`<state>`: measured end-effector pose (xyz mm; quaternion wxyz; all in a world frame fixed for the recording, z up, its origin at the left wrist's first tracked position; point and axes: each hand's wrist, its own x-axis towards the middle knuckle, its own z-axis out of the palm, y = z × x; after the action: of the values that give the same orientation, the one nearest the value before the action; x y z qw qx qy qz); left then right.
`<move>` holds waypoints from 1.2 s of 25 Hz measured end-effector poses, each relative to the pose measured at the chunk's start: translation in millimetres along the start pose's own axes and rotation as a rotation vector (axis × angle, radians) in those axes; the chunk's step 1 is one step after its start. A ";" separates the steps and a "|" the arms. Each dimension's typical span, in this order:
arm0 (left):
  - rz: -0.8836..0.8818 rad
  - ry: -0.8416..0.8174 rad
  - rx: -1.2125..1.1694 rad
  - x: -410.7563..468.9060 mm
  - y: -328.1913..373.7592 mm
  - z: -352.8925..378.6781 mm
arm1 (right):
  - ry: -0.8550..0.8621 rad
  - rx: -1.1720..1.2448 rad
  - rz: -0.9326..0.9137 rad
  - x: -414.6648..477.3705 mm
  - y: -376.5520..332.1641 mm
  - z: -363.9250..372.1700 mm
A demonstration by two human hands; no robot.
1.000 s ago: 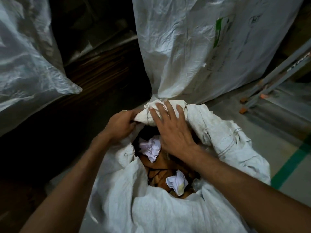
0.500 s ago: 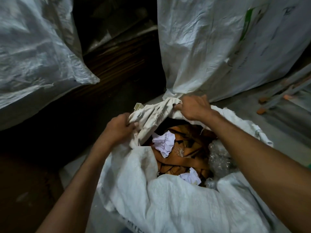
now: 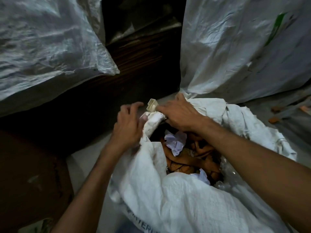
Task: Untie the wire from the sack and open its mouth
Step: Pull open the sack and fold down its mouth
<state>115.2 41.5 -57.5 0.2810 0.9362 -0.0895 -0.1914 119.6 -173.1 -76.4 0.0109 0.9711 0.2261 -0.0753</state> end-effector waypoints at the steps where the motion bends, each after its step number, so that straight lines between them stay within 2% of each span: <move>1: 0.117 0.035 0.200 -7.0 10.9 -1.3 | -0.032 0.076 0.006 4.7 3.1 -4.1; 2: 0.157 0.002 0.345 -14.0 20.0 0.6 | -0.080 0.130 0.018 9.2 6.9 -9.5; 4: 0.094 -0.153 0.514 -25.1 24.0 10.1 | -0.190 0.170 0.030 15.4 12.0 -20.3; 6: 0.030 -0.250 0.520 -27.8 11.5 13.3 | -0.273 0.196 0.075 18.9 12.9 -25.7; 8: 0.033 -0.278 0.440 -24.1 -2.0 9.2 | -0.275 0.240 0.155 19.8 10.7 -23.8; 10: 0.031 -0.215 0.222 -15.6 -19.7 8.1 | -0.156 0.161 0.203 14.5 -0.1 -14.0; 13: -0.139 -0.177 -0.450 -10.3 -43.6 4.0 | 0.122 0.123 0.156 -6.2 -32.2 0.0; 16: -0.336 -0.227 -0.853 -16.5 -49.0 4.7 | 0.063 0.060 -0.011 -11.6 -55.5 13.3; 18: -0.413 -0.231 -0.989 -26.3 -41.5 11.3 | 0.061 -0.035 -0.007 7.5 -51.7 9.4; 19: -0.404 -0.209 -0.959 -31.0 -34.6 11.4 | 0.028 -0.044 0.007 18.0 -49.8 1.8; 20: -0.352 -0.200 -0.806 -35.3 -28.1 9.0 | -0.043 -0.001 0.014 27.1 -47.3 -6.5; 23: -0.170 -0.083 0.078 -52.2 -24.0 -6.3 | -0.316 0.222 0.093 41.2 -47.3 -27.1; 24: -0.163 -0.061 0.225 -55.9 -25.8 -11.4 | -0.392 0.252 0.137 42.8 -46.8 -30.6; 25: -0.207 -0.095 0.256 -58.7 -28.3 -16.9 | -0.424 0.272 0.172 44.4 -47.0 -30.3; 27: -0.293 -0.205 0.138 -60.6 -40.0 -21.7 | -0.407 0.267 0.209 46.9 -49.1 -28.5; 30: -0.355 -0.193 -0.262 -66.3 -52.7 -19.0 | -0.223 0.181 0.232 30.8 -70.0 -26.2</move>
<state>65.7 112.7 -52.1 0.3521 0.8701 0.0757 -0.3365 119.7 -95.3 -54.3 -0.0429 0.9734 0.1021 -0.2007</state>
